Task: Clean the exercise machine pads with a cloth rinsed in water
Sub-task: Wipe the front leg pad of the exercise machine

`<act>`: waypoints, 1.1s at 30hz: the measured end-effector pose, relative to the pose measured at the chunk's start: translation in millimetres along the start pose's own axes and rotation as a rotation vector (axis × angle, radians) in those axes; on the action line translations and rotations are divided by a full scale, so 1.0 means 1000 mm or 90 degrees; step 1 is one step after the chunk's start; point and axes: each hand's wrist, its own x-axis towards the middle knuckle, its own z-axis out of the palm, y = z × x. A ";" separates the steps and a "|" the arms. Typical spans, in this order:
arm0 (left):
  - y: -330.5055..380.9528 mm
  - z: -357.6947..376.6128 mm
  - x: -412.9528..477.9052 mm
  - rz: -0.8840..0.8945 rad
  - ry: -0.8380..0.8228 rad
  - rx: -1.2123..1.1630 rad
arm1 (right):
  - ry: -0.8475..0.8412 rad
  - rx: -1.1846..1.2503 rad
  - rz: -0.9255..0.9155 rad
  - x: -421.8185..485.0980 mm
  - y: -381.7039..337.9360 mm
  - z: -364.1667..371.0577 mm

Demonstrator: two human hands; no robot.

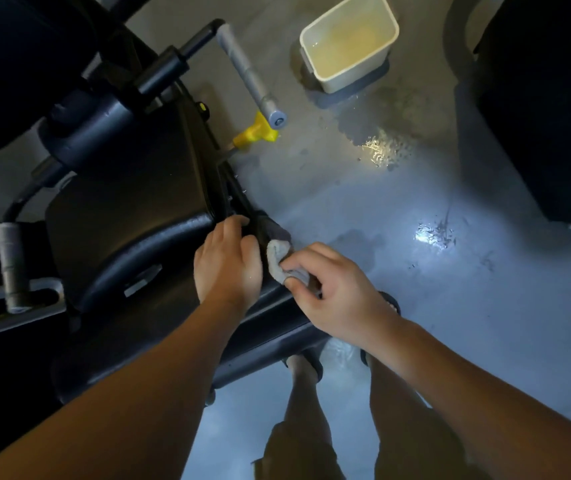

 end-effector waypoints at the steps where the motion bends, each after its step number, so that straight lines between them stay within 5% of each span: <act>1: 0.002 0.002 0.001 -0.011 0.011 0.007 | -0.004 0.022 0.008 0.003 0.002 0.001; 7: -0.004 0.010 0.006 -0.022 0.036 0.049 | 0.100 0.076 0.028 0.044 0.023 0.028; 13: -0.003 0.012 0.005 -0.010 0.062 0.053 | 0.042 0.056 0.181 0.073 0.050 0.037; 22: -0.008 0.016 0.006 0.035 0.073 0.072 | -0.016 0.161 0.149 0.067 0.018 0.016; 27: -0.009 0.016 0.007 0.041 0.075 0.077 | 0.021 0.109 0.252 0.102 0.048 0.037; 33: -0.010 0.017 0.007 0.051 0.075 0.091 | -0.002 0.159 0.142 0.081 0.028 0.019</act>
